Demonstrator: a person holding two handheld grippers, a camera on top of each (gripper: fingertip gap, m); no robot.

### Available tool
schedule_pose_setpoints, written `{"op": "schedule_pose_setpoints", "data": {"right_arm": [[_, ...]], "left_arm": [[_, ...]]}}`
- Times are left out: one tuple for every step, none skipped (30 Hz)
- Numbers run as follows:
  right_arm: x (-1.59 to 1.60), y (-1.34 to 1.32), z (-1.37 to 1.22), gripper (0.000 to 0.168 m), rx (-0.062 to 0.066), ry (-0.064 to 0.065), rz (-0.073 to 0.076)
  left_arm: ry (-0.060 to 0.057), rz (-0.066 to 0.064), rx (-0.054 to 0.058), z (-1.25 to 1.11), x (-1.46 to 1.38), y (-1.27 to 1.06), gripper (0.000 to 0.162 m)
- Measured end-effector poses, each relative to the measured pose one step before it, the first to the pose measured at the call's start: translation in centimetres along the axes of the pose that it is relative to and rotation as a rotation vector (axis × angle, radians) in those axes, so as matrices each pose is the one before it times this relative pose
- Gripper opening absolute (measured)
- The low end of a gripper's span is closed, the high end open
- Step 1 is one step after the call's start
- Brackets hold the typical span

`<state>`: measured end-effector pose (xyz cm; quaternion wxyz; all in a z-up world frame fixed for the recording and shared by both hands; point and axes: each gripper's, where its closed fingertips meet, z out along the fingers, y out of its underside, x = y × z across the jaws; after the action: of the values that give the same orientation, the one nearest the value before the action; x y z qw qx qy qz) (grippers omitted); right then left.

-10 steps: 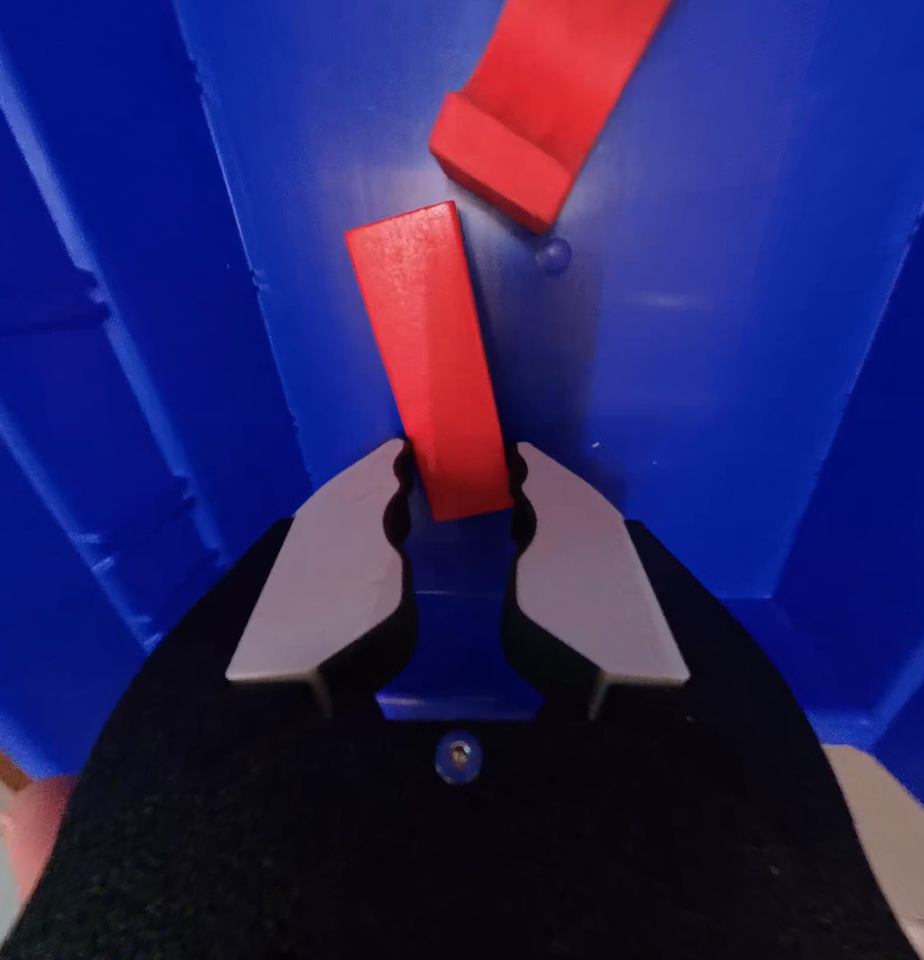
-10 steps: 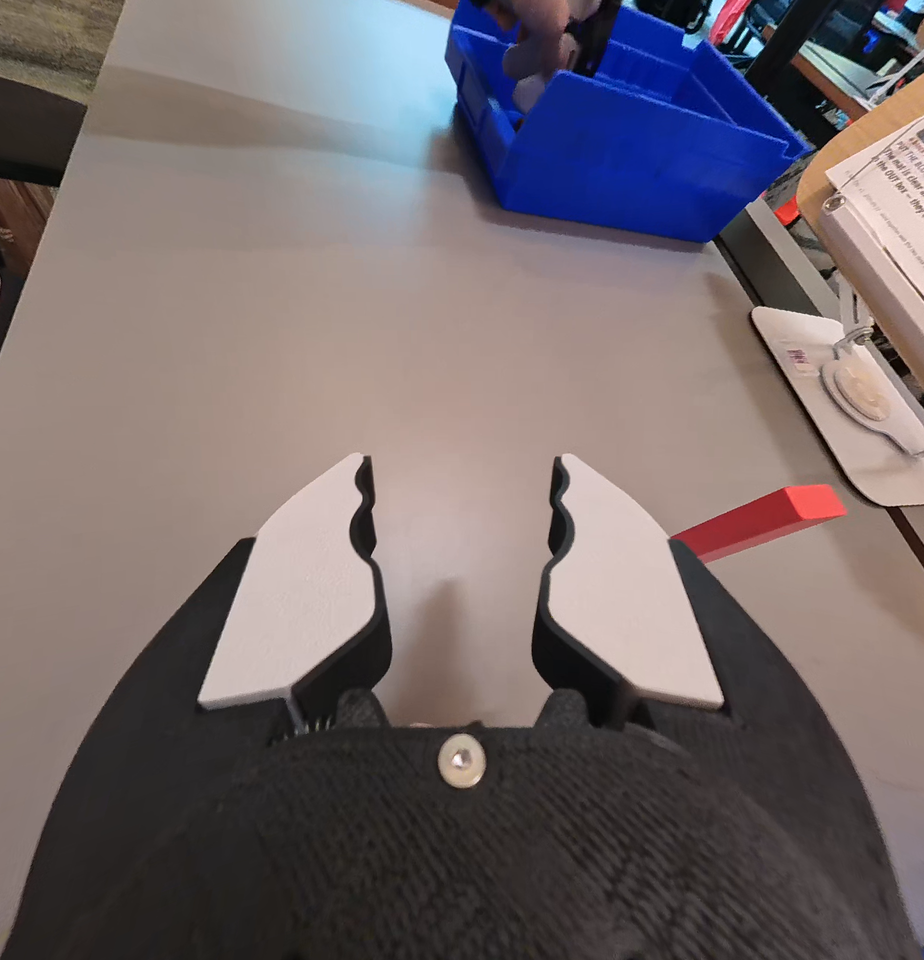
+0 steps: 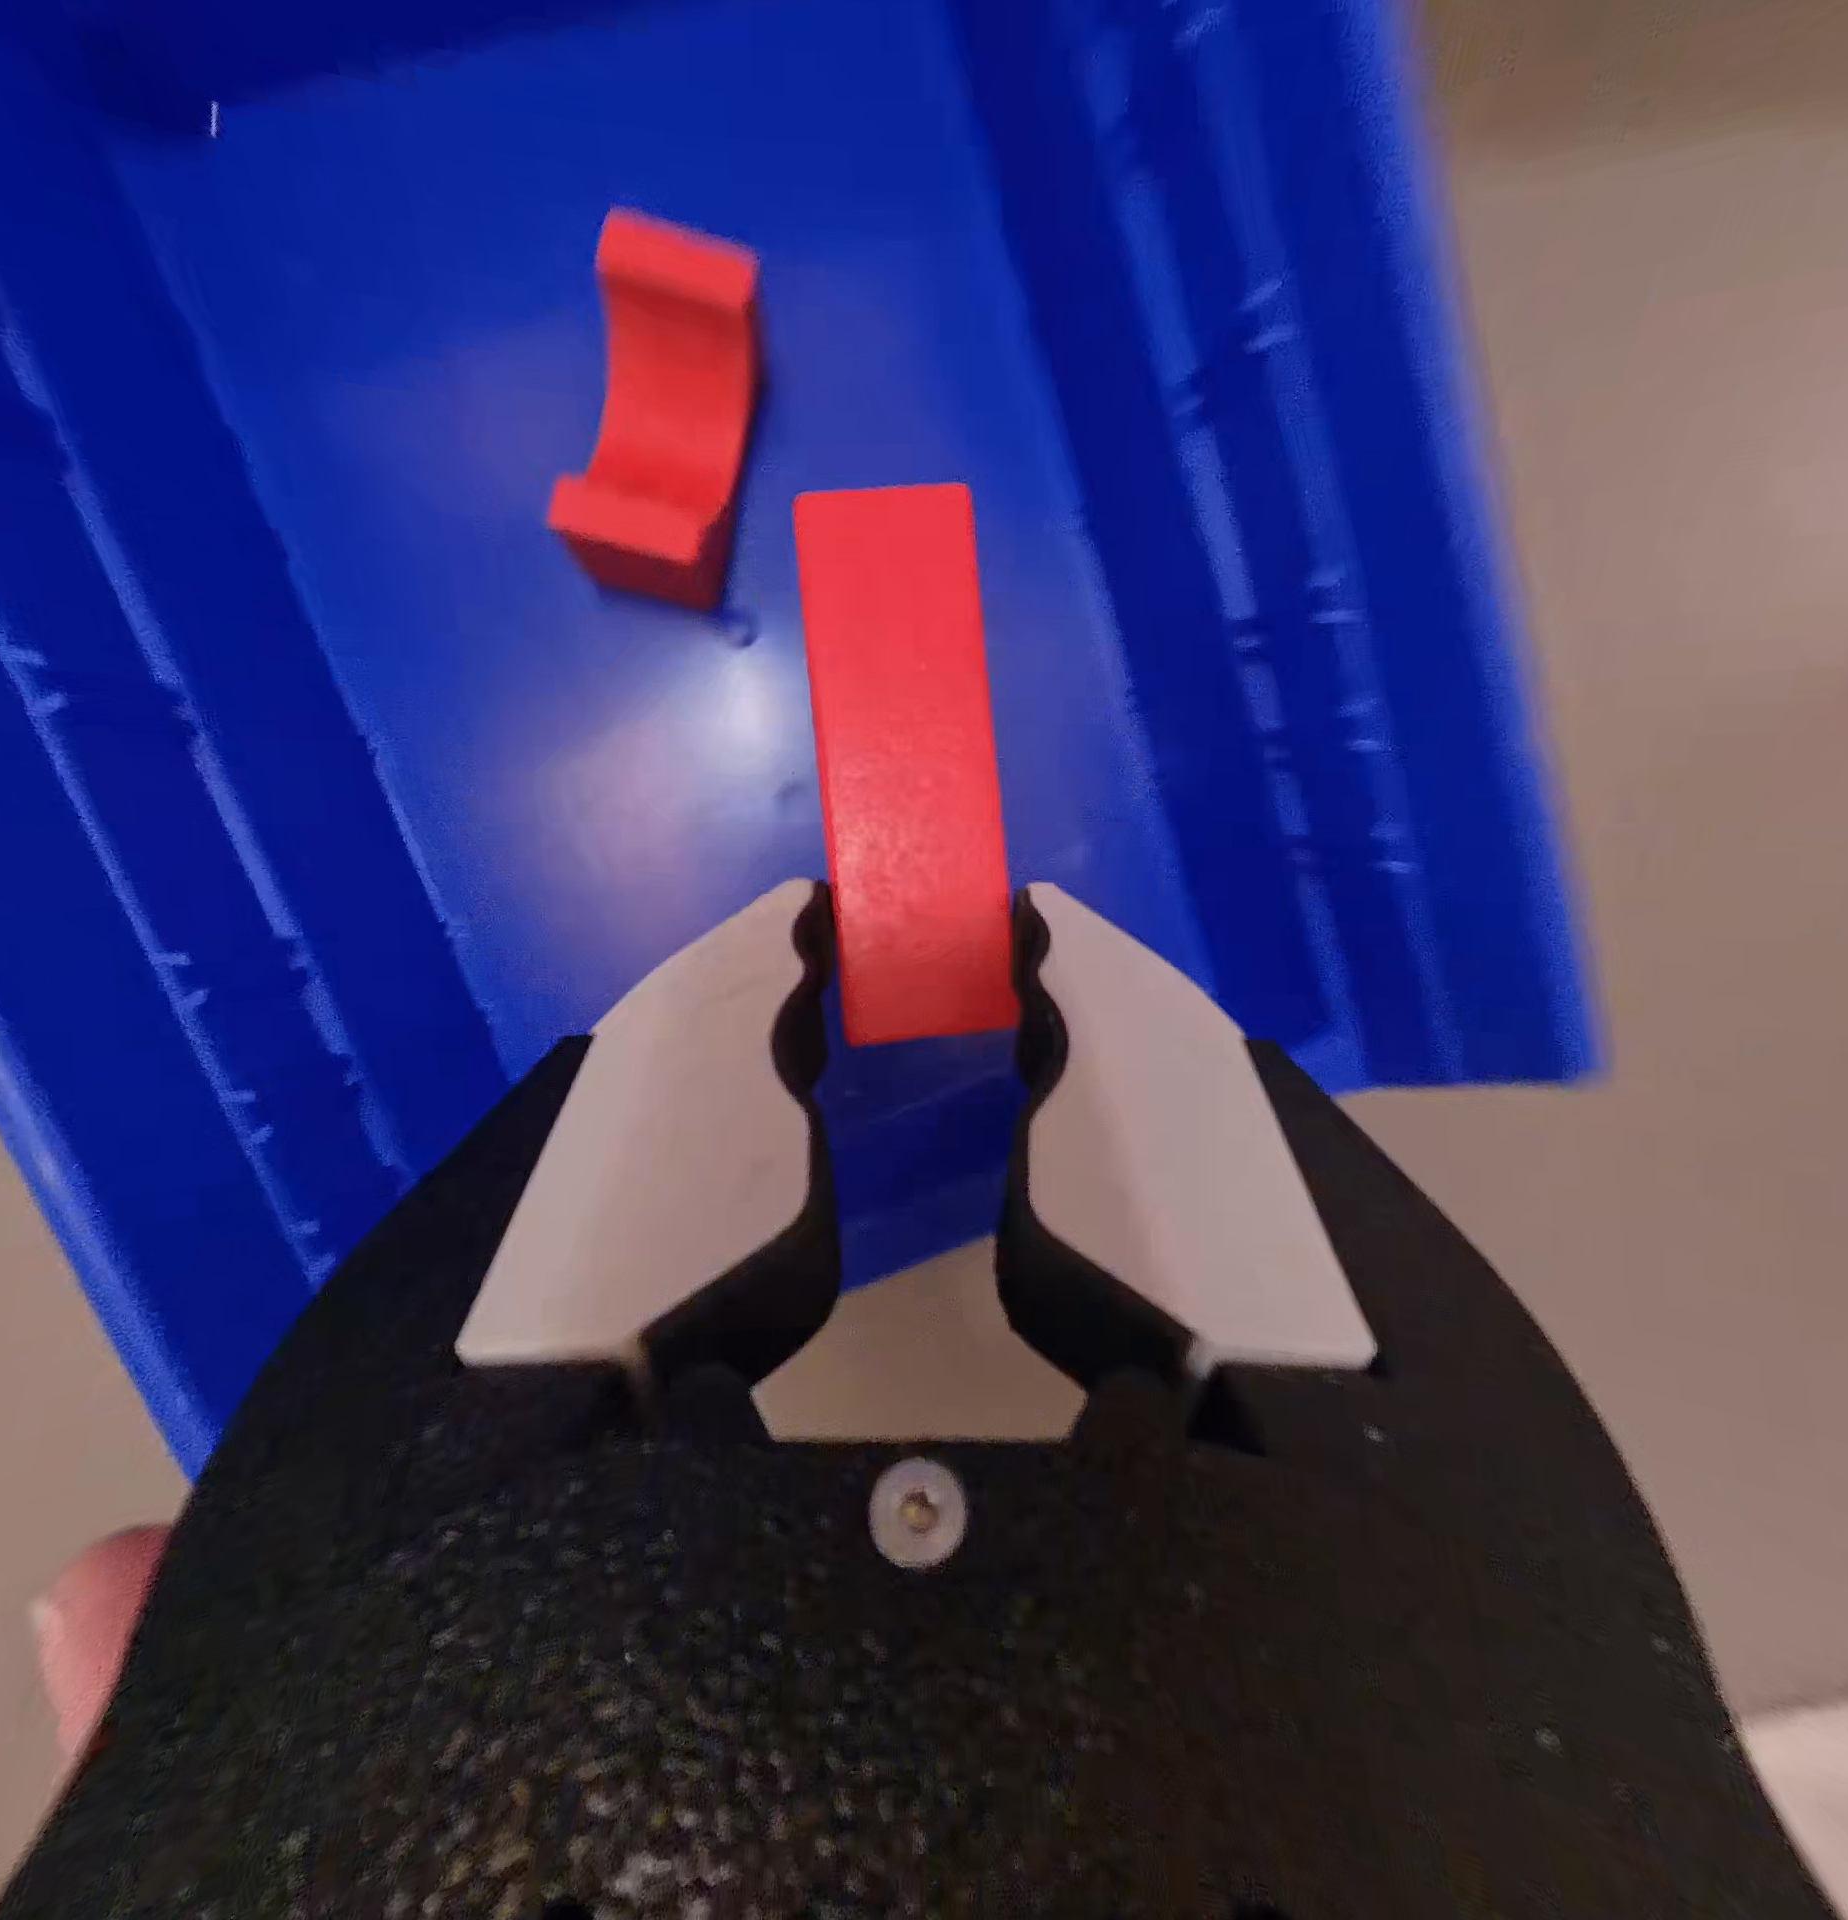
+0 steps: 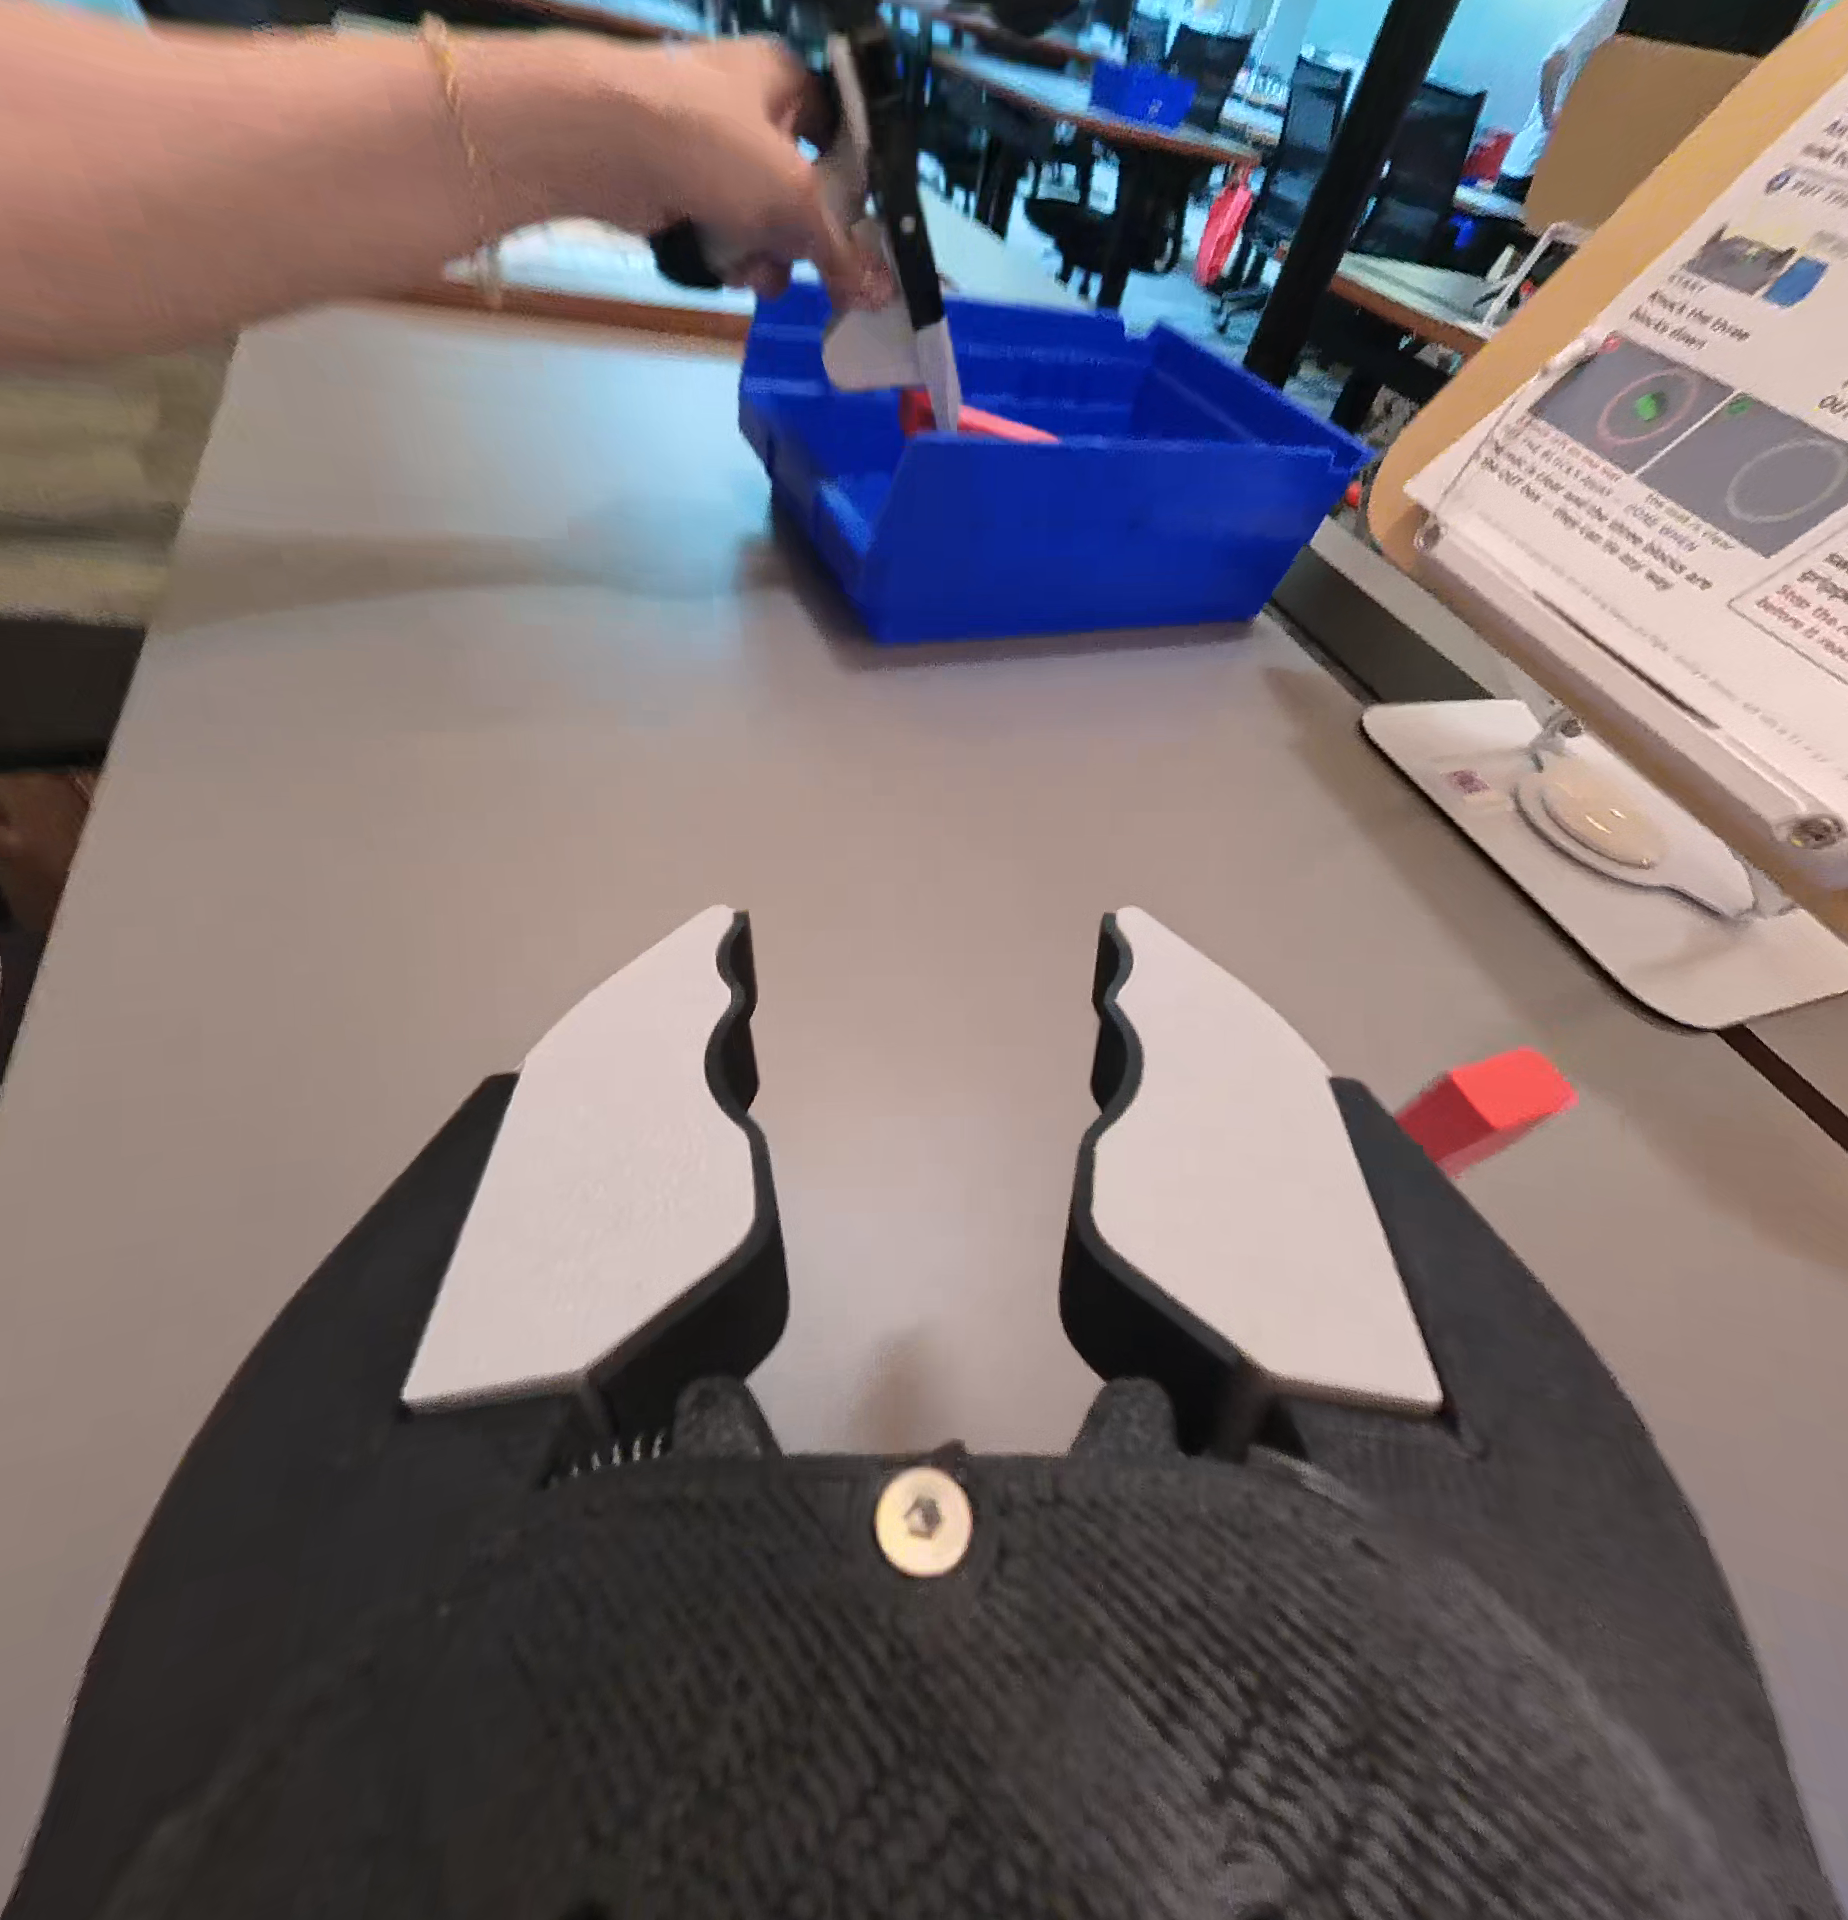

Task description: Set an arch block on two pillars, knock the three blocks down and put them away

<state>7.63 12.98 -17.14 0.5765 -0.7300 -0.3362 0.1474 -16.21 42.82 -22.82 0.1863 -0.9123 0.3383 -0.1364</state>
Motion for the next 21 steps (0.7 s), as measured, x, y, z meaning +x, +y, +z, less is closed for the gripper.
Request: {"op": "schedule_pose_setpoints", "data": {"right_arm": [[-0.145, -0.895, 0.594, 0.062, 0.0323, -0.0076, 0.0313], [-0.231, -0.968, 0.760, 0.061, 0.0351, -0.0089, 0.0345], [-0.387, -0.893, 0.917, 0.060, 0.0300, -0.0181, 0.0286], [-0.358, -0.817, 1.005, 0.059, 0.0246, -0.0160, 0.0193], [-0.199, -0.766, 1.048, 0.059, 0.0210, -0.0074, 0.0131], [-0.114, -0.695, 1.036, 0.059, 0.0181, -0.0058, 0.0170], [-0.143, -0.710, 1.021, 0.059, 0.0224, -0.0119, 0.0257], [-0.122, -0.718, 1.003, 0.059, 0.0283, -0.0155, 0.0304], [0.076, -0.667, 0.956, 0.059, 0.0327, -0.0080, 0.0324], [0.282, -0.655, 0.866, 0.059, 0.0381, 0.0004, 0.0323], [0.258, -0.745, 0.768, 0.058, 0.0492, -0.0059, 0.0376], [0.075, -0.825, 0.675, 0.057, 0.0578, -0.0207, 0.0493], [-0.089, -0.799, 0.572, 0.055, 0.0582, -0.0336, 0.0601], [-0.260, -0.678, 0.489, 0.055, 0.0471, -0.0425, 0.0579], [-0.353, -0.431, 0.433, 0.053, 0.0295, -0.0412, 0.0376], [-0.202, -0.195, 0.379, 0.051, 0.0132, -0.0223, 0.0108], [-0.226, 0.069, 0.329, 0.051, -0.0041, -0.0123, -0.0158], [-0.268, 0.228, 0.297, 0.051, -0.0145, -0.0086, -0.0289], [-0.267, 0.302, 0.262, 0.052, -0.0186, -0.0034, -0.0280], [-0.347, 0.319, 0.223, 0.052, -0.0180, -0.0087, -0.0215], [-0.423, 0.264, 0.203, 0.053, -0.0127, -0.0160, -0.0110]], "left_arm": [[0.0528, 0.0128, 0.0649, -1.156, 1.068, -0.475, 0.033], [0.0567, 0.0079, 0.0615, -1.043, 1.170, -0.448, 0.033], [0.0531, 0.0006, 0.0505, -0.852, 1.114, -0.345, 0.033], [0.0575, 0.0070, 0.0449, -0.663, 1.190, -0.290, 0.033], [0.0724, 0.0069, 0.0487, -0.533, 1.449, -0.307, 0.032], [0.0855, 0.0034, 0.0478, -0.375, 1.732, -0.270, 0.032], [0.0920, 0.0120, 0.0386, -0.174, 1.918, -0.114, 0.032], [0.0862, 0.0206, 0.0394, -0.007, 1.927, -0.067, 0.032], [0.0797, 0.0266, 0.0438, 0.131, 1.920, -0.065, 0.032], [0.0828, 0.0281, 0.0401, 0.277, 2.001, 0.004, 0.033], [0.0830, 0.0328, 0.0411, 0.393, 1.985, 0.014, 0.033], [0.0766, 0.0412, 0.0475, 0.484, 1.840, -0.059, 0.032], [0.0684, 0.0346, 0.0433, 0.519, 1.591, -0.005, 0.033], [0.0636, 0.0225, 0.0313, 0.527, 1.334, 0.121, 0.032], [0.0544, 0.0156, 0.0216, 0.519, 1.033, 0.235, 0.032], [0.0393, 0.0131, 0.0121, 0.505, 0.699, 0.350, 0.032], [0.0325, 0.0154, 0.0032, 0.456, 0.540, 0.428, 0.032], [0.0252, 0.0160, 0.0030, 0.394, 0.432, 0.381, 0.032], [0.0194, 0.0134, 0.0038, 0.335, 0.368, 0.299, 0.032], [0.0214, 0.0097, 0.0016, 0.286, 0.365, 0.238, 0.032], [0.0145, 0.0083, 0.0059, 0.237, 0.272, 0.118, 0.032]]}}
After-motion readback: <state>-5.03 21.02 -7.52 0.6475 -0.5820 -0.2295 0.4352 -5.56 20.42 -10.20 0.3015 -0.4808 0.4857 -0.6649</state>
